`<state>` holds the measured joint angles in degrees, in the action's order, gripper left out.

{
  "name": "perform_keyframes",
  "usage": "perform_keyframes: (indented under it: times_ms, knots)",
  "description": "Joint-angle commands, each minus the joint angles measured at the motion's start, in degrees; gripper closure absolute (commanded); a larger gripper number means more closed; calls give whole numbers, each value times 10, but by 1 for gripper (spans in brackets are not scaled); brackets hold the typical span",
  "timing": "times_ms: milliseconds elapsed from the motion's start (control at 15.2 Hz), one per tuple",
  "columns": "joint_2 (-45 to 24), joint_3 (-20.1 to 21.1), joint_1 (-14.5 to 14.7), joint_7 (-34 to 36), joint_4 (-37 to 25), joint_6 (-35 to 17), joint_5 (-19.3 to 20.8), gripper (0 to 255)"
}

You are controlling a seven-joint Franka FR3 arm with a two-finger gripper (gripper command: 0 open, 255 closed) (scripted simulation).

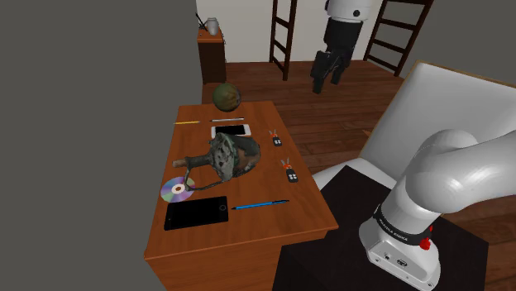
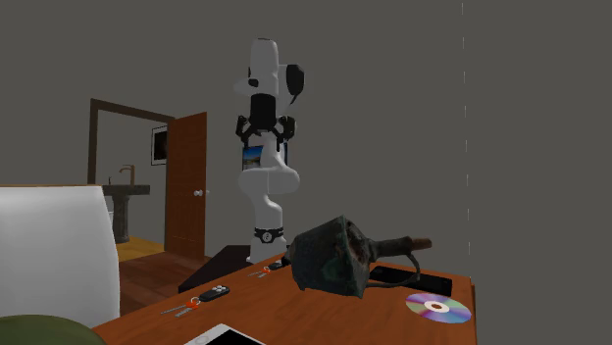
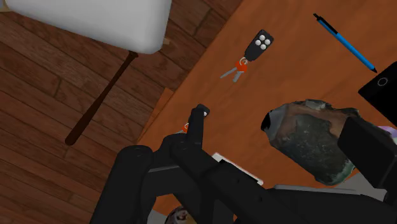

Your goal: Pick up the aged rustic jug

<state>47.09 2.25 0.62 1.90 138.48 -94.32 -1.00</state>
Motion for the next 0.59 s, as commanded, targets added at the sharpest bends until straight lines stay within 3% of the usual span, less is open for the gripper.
perform_keyframes:
  times_ms: [0,528]
  knots:
    - [0,0,0,0,0,0,0,0]
    - [-126,25,54,-91,0,-157,15,0]
